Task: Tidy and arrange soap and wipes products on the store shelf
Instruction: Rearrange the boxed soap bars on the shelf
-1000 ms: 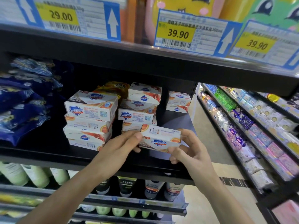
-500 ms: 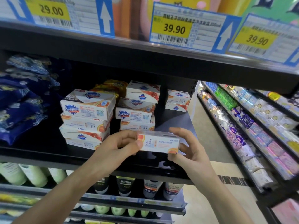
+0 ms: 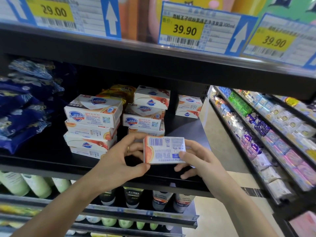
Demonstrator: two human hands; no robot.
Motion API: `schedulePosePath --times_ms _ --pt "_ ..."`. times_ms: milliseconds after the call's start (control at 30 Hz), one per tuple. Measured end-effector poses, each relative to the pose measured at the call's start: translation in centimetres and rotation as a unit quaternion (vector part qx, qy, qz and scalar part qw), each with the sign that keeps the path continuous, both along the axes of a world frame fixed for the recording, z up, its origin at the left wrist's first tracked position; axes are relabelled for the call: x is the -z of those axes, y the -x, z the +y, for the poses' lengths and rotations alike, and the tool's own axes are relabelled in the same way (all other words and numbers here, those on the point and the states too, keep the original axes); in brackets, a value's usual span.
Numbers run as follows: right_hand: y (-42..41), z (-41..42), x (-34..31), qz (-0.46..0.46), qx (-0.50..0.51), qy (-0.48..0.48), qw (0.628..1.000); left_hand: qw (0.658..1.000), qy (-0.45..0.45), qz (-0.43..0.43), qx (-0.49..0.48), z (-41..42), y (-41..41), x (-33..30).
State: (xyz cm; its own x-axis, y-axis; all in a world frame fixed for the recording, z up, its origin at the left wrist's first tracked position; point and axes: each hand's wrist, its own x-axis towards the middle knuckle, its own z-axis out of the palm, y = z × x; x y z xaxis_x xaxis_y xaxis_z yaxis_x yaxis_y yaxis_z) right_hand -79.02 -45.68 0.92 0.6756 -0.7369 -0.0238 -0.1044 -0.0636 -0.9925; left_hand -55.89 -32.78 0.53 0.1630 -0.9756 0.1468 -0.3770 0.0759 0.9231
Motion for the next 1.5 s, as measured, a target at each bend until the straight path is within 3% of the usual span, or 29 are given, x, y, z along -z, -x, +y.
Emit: schedulePosePath --times_ms 300,467,733,867,1400,1500 --pt "-0.1 0.2 0.5 -0.015 0.025 0.007 1.0 0.999 0.019 -0.032 -0.006 -0.1 0.1 0.1" --pt "0.1 0.4 0.9 -0.056 0.038 0.012 0.998 0.999 -0.018 -0.034 -0.024 -0.6 -0.3 0.6" --pt "0.8 0.8 1.2 -0.093 0.018 0.074 0.993 0.994 -0.075 0.043 -0.07 -0.9 1.2 -0.5" --pt "0.7 0.7 1.3 -0.088 0.008 0.102 0.991 0.996 -0.071 0.044 -0.031 -0.7 0.9 -0.6" --pt "0.7 0.4 1.4 -0.106 -0.002 0.077 0.991 0.999 -0.039 0.031 0.0 -0.2 0.3 -0.1" --pt "0.7 -0.2 1.3 -0.144 0.018 0.0 0.989 0.999 -0.023 0.027 0.003 -0.1 0.1 -0.1"
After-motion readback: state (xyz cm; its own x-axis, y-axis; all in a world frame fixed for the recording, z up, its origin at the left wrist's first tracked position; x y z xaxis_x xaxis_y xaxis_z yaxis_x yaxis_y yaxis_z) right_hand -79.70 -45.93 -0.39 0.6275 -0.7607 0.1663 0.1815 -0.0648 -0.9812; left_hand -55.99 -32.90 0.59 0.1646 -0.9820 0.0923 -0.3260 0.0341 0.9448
